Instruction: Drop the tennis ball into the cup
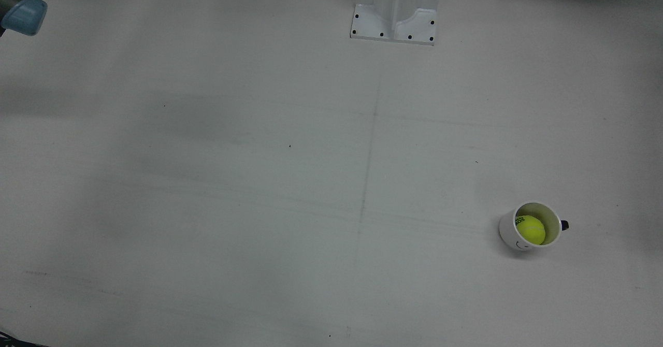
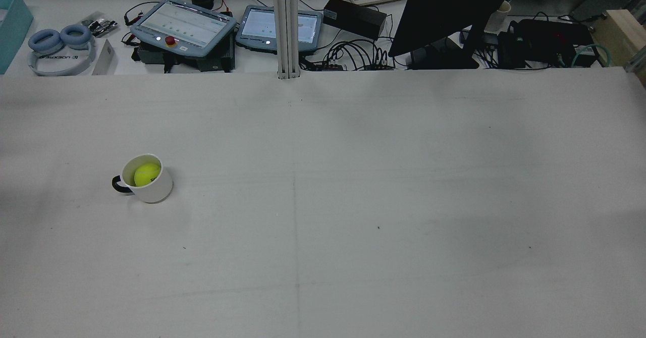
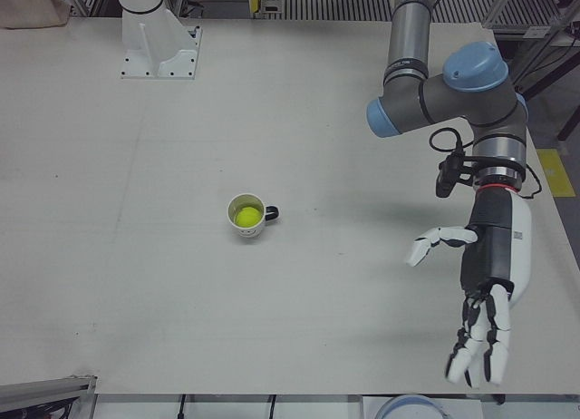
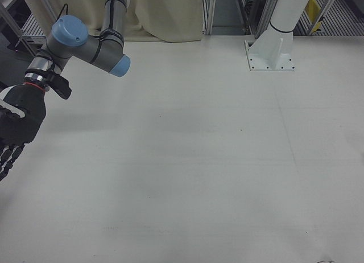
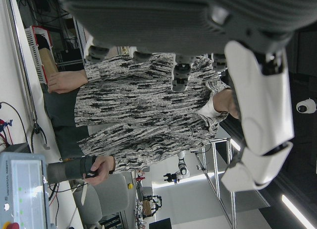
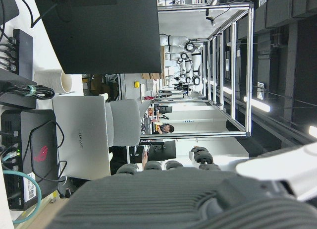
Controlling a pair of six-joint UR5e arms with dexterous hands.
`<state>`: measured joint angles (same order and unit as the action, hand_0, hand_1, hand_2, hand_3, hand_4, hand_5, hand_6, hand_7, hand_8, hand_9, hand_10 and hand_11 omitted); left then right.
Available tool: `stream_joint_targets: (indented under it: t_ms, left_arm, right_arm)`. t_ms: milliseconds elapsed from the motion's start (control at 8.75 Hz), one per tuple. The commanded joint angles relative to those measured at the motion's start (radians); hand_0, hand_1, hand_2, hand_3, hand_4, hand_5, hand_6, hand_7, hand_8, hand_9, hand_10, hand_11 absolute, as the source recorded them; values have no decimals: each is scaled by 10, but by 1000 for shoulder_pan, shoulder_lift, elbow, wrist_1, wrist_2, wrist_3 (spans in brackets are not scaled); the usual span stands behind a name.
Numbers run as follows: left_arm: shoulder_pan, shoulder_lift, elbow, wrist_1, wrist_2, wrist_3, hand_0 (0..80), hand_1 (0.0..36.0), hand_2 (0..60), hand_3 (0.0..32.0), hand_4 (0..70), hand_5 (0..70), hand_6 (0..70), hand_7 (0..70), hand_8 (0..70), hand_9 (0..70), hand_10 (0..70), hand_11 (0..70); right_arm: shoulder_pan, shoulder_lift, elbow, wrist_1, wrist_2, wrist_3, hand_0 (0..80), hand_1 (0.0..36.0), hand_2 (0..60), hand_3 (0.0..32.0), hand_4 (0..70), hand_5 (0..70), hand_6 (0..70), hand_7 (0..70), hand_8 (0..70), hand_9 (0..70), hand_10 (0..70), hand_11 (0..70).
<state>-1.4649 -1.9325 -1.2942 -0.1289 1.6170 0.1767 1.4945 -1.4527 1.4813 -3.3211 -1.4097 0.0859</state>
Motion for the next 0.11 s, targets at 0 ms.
stream_joint_targets:
  t_ms: [0]
  left_arm:
    - [-8, 0, 3, -6, 1, 1, 499, 205, 292, 258, 0, 140, 394, 46, 70, 1, 29, 64]
  right_arm:
    - [0, 0, -3, 0, 0, 0, 0, 0, 0, 0, 0, 0, 0, 0, 0, 0, 0, 0]
